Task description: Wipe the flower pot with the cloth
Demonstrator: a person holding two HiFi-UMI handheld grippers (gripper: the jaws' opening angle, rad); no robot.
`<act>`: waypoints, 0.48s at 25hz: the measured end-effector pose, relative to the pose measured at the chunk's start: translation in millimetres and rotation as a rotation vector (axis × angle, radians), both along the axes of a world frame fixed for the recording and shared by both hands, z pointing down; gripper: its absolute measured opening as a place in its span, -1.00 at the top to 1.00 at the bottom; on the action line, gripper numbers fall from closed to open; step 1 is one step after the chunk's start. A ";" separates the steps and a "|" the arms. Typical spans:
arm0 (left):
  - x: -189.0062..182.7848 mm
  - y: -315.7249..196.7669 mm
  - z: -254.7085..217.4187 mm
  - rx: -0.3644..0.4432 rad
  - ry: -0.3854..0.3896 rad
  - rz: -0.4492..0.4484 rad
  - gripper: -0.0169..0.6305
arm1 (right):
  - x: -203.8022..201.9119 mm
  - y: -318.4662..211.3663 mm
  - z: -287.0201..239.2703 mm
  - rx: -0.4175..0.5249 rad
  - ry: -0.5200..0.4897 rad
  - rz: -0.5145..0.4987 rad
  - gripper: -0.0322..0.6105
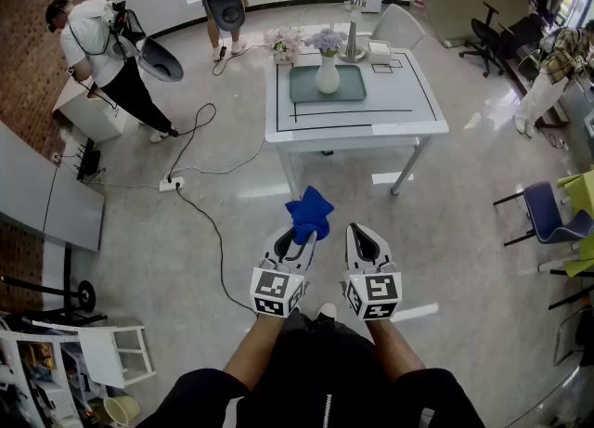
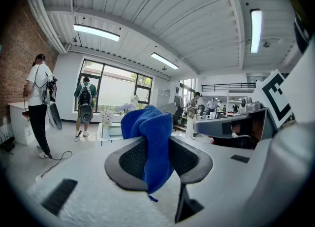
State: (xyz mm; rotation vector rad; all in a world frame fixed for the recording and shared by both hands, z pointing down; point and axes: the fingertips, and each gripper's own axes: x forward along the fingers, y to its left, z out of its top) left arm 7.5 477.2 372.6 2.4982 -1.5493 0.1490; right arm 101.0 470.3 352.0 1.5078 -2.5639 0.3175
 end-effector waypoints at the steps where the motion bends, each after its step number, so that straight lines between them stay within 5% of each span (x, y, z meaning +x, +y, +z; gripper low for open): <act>1: 3.1 0.1 -0.2 0.002 0.000 0.001 0.56 | 2.7 0.3 0.4 -0.001 -0.001 0.000 0.88; 12: 9.5 -5.0 5.0 -0.007 -0.010 -0.010 0.56 | 17.3 1.5 7.2 -0.014 -0.056 -0.023 0.87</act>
